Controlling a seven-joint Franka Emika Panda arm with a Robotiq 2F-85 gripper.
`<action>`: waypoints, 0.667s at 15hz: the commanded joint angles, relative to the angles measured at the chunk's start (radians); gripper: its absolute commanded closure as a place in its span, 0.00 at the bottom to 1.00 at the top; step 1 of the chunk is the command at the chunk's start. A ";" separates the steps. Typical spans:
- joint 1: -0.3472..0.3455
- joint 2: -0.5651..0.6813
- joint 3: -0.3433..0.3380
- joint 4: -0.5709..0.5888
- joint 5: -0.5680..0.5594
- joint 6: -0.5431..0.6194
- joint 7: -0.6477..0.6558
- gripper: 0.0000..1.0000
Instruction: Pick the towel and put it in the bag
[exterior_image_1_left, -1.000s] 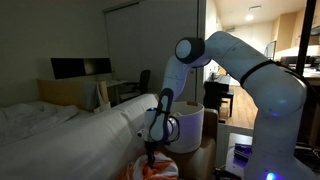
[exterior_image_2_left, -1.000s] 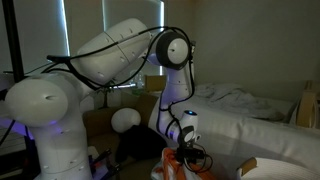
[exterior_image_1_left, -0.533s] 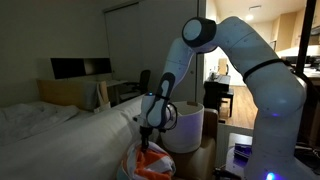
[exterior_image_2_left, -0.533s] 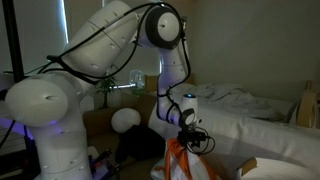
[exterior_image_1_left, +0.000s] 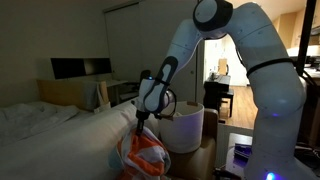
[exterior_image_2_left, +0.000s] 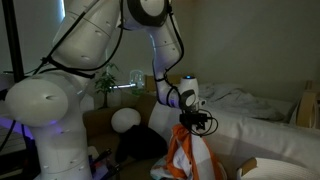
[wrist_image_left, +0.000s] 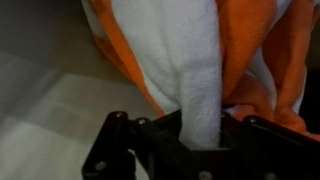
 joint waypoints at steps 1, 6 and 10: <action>-0.031 -0.149 0.049 -0.054 0.088 -0.052 0.015 0.93; -0.108 -0.269 0.135 -0.057 0.242 -0.135 -0.033 0.94; -0.085 -0.228 0.113 -0.025 0.211 -0.124 -0.001 0.87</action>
